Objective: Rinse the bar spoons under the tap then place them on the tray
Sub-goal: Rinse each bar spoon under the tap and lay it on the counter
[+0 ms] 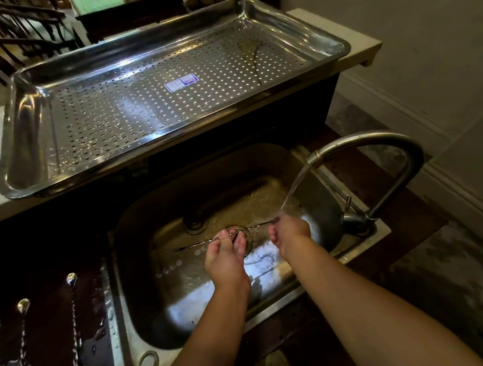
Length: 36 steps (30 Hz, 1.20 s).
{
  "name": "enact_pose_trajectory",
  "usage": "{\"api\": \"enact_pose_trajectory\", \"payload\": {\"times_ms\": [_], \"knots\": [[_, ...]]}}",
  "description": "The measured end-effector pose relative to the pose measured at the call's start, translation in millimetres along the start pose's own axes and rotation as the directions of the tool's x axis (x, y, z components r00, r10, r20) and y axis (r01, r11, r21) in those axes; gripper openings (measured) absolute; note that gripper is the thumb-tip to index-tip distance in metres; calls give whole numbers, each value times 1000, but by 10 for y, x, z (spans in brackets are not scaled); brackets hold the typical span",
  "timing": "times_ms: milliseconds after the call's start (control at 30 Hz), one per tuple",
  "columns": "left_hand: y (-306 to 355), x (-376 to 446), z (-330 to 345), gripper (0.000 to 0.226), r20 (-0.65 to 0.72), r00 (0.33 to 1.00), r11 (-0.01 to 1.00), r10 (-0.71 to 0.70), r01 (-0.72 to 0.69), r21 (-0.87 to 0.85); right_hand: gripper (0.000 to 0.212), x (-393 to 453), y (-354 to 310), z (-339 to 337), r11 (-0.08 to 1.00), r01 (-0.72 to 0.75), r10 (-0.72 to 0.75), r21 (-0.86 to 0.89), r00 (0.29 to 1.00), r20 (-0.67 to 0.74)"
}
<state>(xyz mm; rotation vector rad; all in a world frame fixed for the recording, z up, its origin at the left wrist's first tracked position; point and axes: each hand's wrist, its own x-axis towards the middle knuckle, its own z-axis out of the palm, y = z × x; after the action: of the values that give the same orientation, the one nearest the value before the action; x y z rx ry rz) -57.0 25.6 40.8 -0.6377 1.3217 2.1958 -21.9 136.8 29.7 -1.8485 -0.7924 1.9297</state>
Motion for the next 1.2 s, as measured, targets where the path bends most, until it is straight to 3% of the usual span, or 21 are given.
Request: {"api": "enact_pose_trajectory", "payload": {"times_ms": [333,567,933,1200], "knots": [[-31,22,-75,11,-21,999,999,28,-27,43,23,-205,299,210,997,46,-39,-69,994,99],[-20,20,-105,12,-10,1000,999,28,-27,27,25,-323,373,250,1000,9,-5,-18,979,203],[-297,-81,182,10,50,988,987,-145,141,74,24,-204,38,-132,996,62,-57,-63,995,75],[-488,-164,497,12,92,970,974,-224,222,35,29,-69,-322,-415,966,253,-247,-49,964,95]]}}
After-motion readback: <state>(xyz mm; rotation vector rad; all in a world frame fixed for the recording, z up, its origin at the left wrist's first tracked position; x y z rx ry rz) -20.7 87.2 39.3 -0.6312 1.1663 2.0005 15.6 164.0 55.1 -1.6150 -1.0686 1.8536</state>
